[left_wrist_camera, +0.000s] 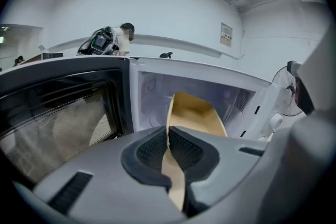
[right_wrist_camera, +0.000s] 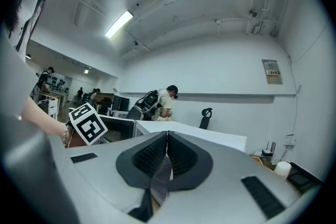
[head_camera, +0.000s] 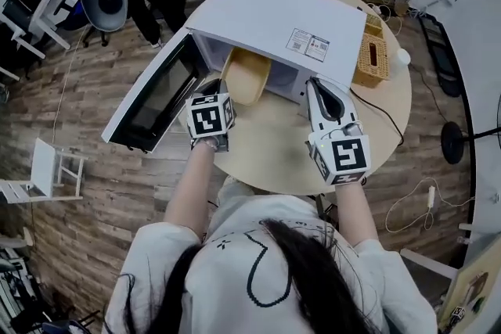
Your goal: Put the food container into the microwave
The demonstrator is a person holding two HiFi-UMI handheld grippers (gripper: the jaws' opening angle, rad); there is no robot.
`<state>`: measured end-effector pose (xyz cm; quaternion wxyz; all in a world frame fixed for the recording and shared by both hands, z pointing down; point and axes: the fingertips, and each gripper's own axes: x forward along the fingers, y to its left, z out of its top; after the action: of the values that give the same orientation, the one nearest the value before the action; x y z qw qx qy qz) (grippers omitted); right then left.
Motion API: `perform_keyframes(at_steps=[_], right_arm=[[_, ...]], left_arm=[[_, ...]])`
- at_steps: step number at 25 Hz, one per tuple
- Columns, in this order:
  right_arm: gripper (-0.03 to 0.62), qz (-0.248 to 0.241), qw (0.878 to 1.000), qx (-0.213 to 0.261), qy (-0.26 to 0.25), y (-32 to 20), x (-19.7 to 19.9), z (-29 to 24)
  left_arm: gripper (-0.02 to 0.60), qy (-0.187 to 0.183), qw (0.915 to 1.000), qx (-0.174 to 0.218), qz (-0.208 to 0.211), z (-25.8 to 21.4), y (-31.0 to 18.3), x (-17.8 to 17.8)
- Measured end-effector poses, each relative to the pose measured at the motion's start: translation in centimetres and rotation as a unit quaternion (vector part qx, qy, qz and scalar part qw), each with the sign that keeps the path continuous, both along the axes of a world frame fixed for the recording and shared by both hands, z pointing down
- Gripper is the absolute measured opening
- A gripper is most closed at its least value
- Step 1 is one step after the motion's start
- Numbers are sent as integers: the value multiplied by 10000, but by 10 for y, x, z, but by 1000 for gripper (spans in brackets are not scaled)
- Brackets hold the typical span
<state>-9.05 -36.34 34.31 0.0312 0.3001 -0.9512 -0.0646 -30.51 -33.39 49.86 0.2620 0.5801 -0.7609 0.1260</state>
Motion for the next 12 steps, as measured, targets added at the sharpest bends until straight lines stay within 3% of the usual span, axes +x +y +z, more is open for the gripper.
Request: perform_keyframes(at_steps=[7, 12], right_arm=[[28, 900, 9959, -4, -108, -3, -18, -5], [28, 1353, 9907, -83, -149, 2, -33, 1]], left_arm=[[20, 271, 9972, -136, 684, 13, -34, -15], [20, 635, 9946, -130, 814, 21, -54, -26]])
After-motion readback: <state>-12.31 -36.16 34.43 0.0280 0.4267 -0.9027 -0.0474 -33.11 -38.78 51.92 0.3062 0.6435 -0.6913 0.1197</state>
